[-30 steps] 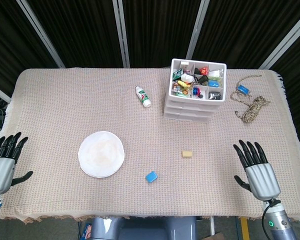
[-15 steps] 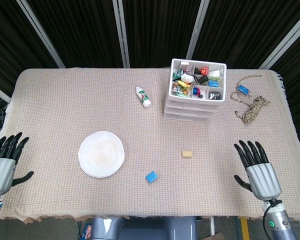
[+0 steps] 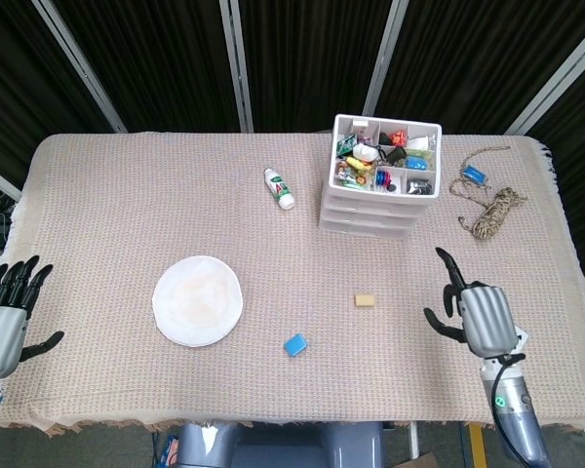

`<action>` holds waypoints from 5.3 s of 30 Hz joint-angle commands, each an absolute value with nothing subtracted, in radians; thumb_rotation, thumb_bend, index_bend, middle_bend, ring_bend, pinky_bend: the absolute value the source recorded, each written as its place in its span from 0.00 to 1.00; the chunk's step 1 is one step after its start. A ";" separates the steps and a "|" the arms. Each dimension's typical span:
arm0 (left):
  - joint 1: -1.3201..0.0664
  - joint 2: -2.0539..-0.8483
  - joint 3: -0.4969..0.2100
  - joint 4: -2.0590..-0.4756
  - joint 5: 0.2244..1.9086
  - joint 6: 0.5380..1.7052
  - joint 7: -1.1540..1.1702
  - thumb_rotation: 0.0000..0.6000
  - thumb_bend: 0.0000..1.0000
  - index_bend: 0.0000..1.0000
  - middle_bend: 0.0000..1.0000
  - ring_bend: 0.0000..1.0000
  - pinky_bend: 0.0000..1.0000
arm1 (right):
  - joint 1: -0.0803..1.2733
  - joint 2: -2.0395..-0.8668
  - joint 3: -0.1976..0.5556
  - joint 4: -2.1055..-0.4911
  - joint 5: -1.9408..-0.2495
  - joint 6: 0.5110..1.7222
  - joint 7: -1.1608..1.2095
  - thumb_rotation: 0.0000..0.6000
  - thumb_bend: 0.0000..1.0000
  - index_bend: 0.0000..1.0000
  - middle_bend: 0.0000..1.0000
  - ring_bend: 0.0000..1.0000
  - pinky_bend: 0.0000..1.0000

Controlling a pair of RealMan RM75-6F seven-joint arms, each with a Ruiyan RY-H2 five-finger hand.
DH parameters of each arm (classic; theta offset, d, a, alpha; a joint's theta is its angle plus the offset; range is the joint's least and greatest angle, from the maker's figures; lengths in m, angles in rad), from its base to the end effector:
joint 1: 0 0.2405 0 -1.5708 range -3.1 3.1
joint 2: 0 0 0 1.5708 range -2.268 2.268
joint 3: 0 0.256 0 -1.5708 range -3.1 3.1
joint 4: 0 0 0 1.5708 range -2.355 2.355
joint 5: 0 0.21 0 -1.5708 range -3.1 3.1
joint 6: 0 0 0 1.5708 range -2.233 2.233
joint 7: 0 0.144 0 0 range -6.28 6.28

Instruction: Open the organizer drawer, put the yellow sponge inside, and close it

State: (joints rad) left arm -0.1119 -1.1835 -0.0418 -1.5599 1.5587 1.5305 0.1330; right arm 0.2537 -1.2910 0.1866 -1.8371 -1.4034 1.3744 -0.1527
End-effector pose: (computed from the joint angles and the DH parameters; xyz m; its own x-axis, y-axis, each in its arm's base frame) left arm -0.3009 0.1875 0.1447 0.5030 -0.0563 0.8625 0.8584 -0.0837 -0.5061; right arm -0.2107 -0.2412 0.1022 0.1411 0.0030 0.9900 -0.9804 -0.1386 0.1401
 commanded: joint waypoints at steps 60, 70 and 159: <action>-0.130 -1.175 -0.043 -1.557 1.546 1.495 0.094 1.00 0.11 0.06 0.00 0.00 0.00 | 0.746 -1.699 0.646 -1.535 -0.359 1.076 -0.027 1.00 0.30 0.15 0.79 0.77 0.68; -0.131 -1.175 -0.041 -1.556 1.547 1.495 0.097 1.00 0.11 0.06 0.00 0.00 0.00 | 0.751 -1.717 0.717 -1.513 -0.259 1.042 0.046 1.00 0.32 0.22 0.79 0.77 0.68; -0.129 -1.172 -0.039 -1.563 1.544 1.498 0.092 1.00 0.11 0.06 0.00 0.00 0.00 | 0.723 -1.544 0.462 -1.676 -0.650 1.320 -0.487 1.00 0.32 0.25 0.75 0.73 0.68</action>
State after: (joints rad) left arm -0.1287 -1.1715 -0.0390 -1.5633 1.5441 1.4982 0.0916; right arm 0.7214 -1.5419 0.4612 -1.6786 -0.6526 1.3222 -0.4863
